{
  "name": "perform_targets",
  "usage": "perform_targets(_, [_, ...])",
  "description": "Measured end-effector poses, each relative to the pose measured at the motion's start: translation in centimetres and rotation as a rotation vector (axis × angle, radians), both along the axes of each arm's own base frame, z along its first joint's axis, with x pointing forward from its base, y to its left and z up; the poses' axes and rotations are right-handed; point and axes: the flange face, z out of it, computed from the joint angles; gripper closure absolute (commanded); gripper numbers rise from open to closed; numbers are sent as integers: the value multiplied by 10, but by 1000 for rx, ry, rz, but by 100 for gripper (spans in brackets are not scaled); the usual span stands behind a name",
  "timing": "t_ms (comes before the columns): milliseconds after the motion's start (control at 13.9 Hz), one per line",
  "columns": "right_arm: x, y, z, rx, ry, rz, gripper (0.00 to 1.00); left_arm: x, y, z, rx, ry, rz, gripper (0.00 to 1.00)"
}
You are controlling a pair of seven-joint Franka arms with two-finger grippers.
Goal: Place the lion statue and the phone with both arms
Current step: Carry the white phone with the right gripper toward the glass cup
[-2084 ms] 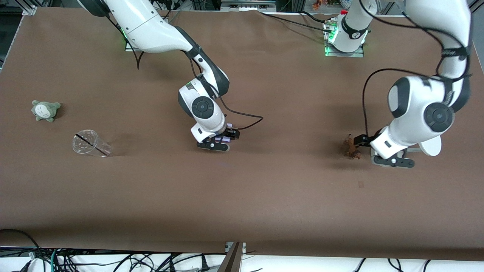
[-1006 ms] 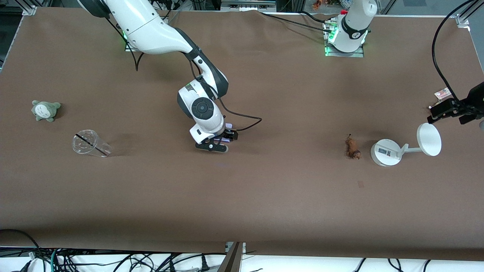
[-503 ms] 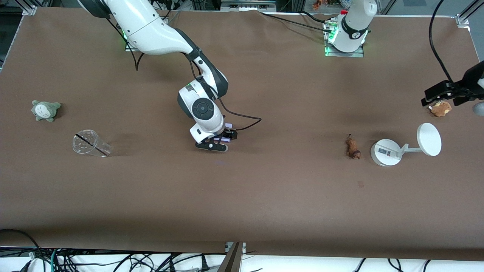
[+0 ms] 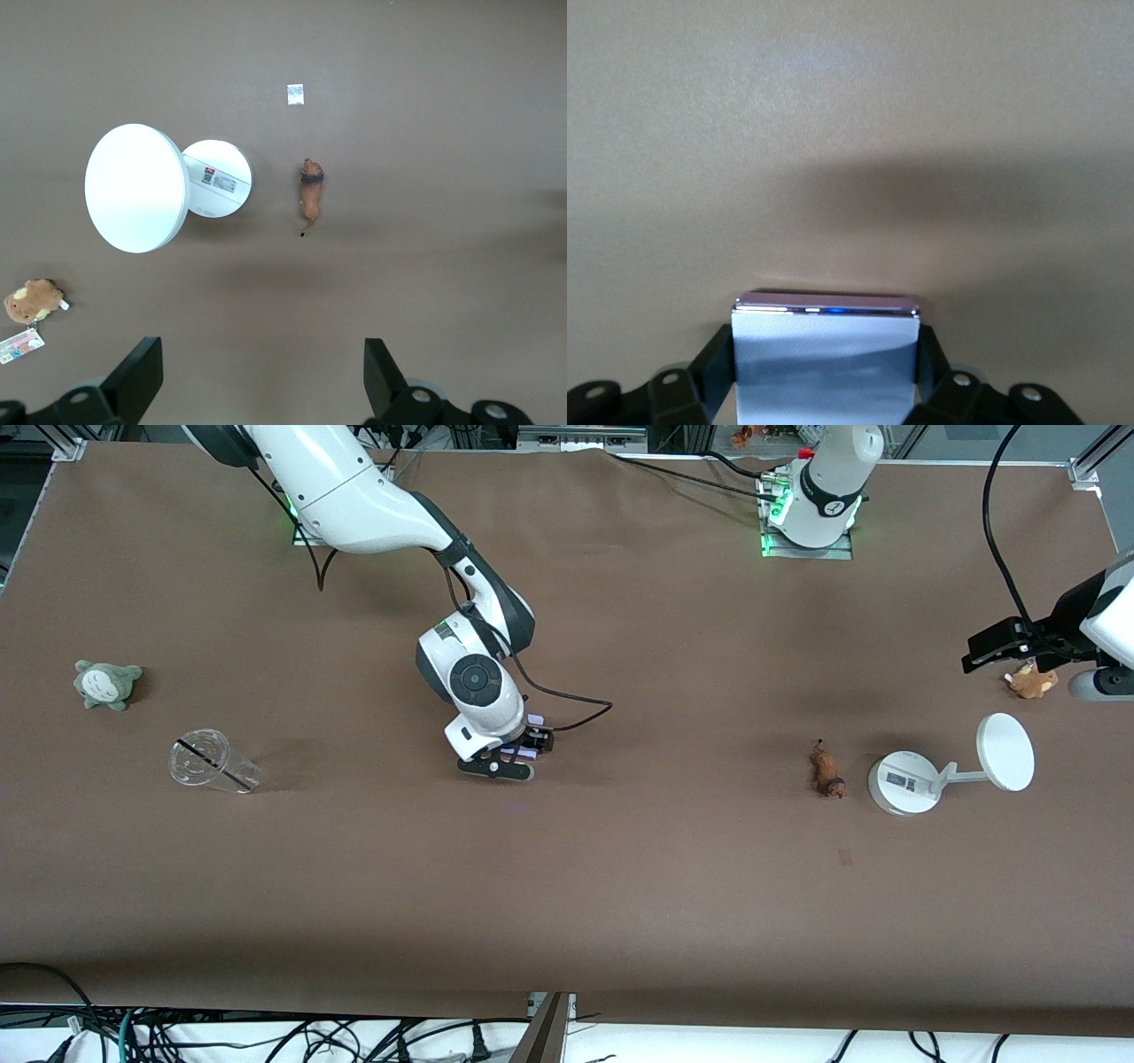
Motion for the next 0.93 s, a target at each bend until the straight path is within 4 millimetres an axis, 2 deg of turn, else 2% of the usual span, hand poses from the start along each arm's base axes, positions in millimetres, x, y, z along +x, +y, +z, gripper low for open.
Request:
perform_targets(144, [8, -9, 6, -12, 2, 29, 68, 1, 0, -2, 0, 4, 1, 0])
perform_targets(359, [26, -39, 25, -38, 25, 74, 68, 1, 0, -2, 0, 4, 1, 0])
perform_targets(791, [60, -116, 53, -75, 88, 186, 68, 1, 0, -2, 0, 4, 1, 0])
perform_targets(934, [70, -147, 72, -99, 105, 243, 68, 1, 0, 0, 0, -1, 0, 0])
